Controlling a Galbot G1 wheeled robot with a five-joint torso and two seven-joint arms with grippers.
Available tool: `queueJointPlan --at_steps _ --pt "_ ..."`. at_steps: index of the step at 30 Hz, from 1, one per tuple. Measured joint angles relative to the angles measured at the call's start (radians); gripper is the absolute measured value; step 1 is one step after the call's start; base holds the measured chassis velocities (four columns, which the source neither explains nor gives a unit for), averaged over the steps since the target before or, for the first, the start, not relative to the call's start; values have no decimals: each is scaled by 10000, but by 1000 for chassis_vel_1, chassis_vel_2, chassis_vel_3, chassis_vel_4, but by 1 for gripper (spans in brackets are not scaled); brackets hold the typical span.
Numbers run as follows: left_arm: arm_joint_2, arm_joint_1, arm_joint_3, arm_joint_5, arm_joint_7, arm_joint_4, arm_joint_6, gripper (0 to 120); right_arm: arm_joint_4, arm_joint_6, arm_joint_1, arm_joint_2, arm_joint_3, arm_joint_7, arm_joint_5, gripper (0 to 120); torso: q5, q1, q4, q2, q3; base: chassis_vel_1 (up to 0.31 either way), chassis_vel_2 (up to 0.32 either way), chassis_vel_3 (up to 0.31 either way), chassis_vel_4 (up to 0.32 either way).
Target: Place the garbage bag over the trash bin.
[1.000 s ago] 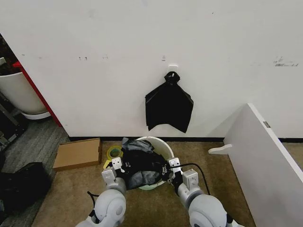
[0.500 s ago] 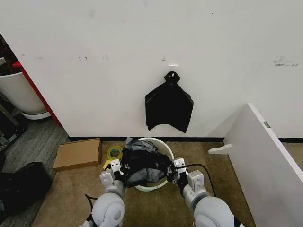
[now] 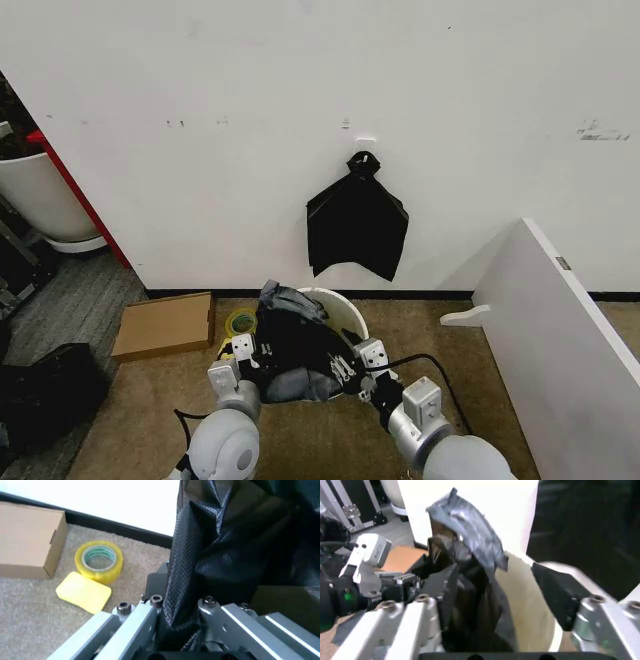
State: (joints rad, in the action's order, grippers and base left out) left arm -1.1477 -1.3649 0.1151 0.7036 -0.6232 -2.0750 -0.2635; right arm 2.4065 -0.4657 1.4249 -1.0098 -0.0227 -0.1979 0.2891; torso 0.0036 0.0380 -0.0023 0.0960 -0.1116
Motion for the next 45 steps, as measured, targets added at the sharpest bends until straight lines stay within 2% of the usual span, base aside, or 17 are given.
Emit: queueJointPlan --at_steps 1,4,6,8,11,19,23,25,27,30,32,36,38,44,45 --pt "45 -15 -1 -62 51 -23 -6 3 104 23 -2 103 -83 121 -38 63 1 0 0 0 0 0 0 0 0" --pt "86 -28 -6 -121 90 -42 -9 3 163 40 -23 194 -130 231 -60 66 0 0 -1 0 0 0 0 0 0" --pt "118 -37 -15 -174 120 -57 -13 3 192 61 -67 269 -154 333 -87 82 -1 0 -1 0 0 0 0 0 0" --pt "118 -37 -15 -174 120 -57 -13 3 192 61 -67 269 -154 333 -87 82 -1 0 -1 0 0 0 0 0 0" --pt "243 -98 -88 -506 317 -113 -56 3 64 372 -559 658 -41 997 -454 98 -1 0 0 0 0 0 0 0 0" --pt "463 -210 -348 -1114 916 -165 -36 3 -352 648 -1551 884 716 1683 -896 99 1 1 0 0 0 0 0 0 0" --pt "580 -216 -485 -1542 1239 -137 81 3 -958 713 -2024 667 903 1579 -827 82 0 1 -1 0 -1 0 0 0 0" --pt "581 -224 -515 -1633 1292 -123 104 3 -1111 743 -2173 637 917 1531 -832 79 0 1 0 0 -1 0 0 0 0" --pt "562 -294 -570 -1803 1436 -115 176 3 -1293 702 -2356 581 955 1394 -924 69 0 1 0 0 -1 0 0 0 0" --pt "529 -376 -575 -1929 1492 -115 261 3 -1359 482 -2296 597 942 1336 -911 57 1 1 1 0 -1 0 0 0 0" --pt "515 -378 -572 -1932 1497 -115 276 3 -1372 391 -2255 622 918 1335 -852 53 0 1 0 0 -1 0 0 0 0" --pt "486 -379 -559 -1932 1508 -115 314 3 -1386 192 -2152 651 880 1246 -572 36 0 0 0 0 -1 0 0 0 0" --pt "484 -379 -559 -1932 1510 -116 318 3 -1386 186 -2149 634 880 1194 -516 32 0 0 0 0 0 0 0 0 0" --pt "504 -407 -536 -2001 1546 -117 398 3 -1355 185 -2134 572 835 884 -214 8 0 0 0 0 0 0 0 0 0" --pt "504 -407 -536 -2001 1546 -117 398 3 -1355 185 -2134 572 835 884 -214 8 0 0 0 0 0 0 0 0 0"
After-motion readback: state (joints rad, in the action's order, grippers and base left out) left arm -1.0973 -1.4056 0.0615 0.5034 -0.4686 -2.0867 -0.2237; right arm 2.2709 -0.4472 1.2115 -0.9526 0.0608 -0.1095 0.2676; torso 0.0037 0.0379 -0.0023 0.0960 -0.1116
